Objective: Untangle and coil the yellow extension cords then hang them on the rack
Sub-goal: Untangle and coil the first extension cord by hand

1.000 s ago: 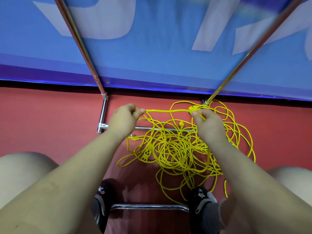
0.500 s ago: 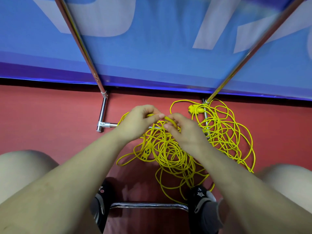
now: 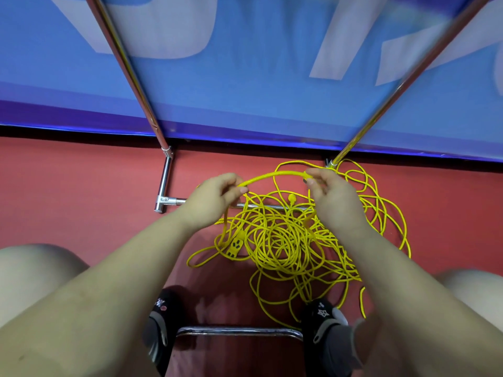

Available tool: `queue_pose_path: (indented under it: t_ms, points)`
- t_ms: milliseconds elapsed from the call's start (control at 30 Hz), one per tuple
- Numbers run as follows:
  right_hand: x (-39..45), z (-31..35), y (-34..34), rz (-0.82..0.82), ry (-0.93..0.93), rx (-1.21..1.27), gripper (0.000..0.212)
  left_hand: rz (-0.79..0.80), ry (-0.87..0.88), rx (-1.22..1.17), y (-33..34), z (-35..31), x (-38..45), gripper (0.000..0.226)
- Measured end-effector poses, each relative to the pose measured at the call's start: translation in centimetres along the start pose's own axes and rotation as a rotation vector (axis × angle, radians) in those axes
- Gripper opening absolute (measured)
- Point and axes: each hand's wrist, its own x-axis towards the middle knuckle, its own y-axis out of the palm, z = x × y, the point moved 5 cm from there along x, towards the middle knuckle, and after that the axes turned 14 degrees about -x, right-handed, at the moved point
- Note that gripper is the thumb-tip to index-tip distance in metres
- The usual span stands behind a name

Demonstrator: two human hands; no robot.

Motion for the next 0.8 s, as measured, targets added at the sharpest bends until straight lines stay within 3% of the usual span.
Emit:
queue_pose_path:
  t_ms: [100, 200, 300, 433, 567, 633, 733, 800]
  points:
    - [-1.0, 2.1, 0.4, 0.062, -0.233, -0.022, 0.043, 0.068, 0.065, -0.032, 1.2, -1.6, -0.3, 0.015]
    - [-2.2, 3.8, 1.7, 0.170, -0.344, 0.052, 0.035, 0.062, 0.127, -0.051, 2.1, -3.1, -0.3, 0.013]
    - [-2.0, 4.0, 1.7, 0.114, -0.302, 0.129, 0.018, 0.009, 0.140, -0.103, 1.9, -3.4, 0.0, 0.011]
    - [-1.5, 4.1, 0.3, 0.020, -0.292, 0.142, 0.021, 0.105, -0.041, -0.038, 2.0, -1.4, -0.1, 0.035]
    - [-0.2, 1.9, -1.9, -0.163, -0.119, 0.265, 0.013, 0.127, -0.179, 0.122, 0.6, 1.9, -0.4, 0.027]
    - [0.3, 0.4, -2.4, -0.206, -0.043, 0.235, 0.015, 0.076, -0.161, 0.147, 0.0, 2.1, -0.4, 0.019]
    - [0.9, -1.4, -1.5, -0.113, 0.065, 0.064, 0.021, 0.005, -0.044, 0.070, -0.5, 0.9, -0.2, 0.015]
    - [0.6, -0.9, -0.9, -0.051, 0.025, 0.031, 0.030, 0.015, 0.035, 0.008, -0.3, 0.2, -0.1, 0.017]
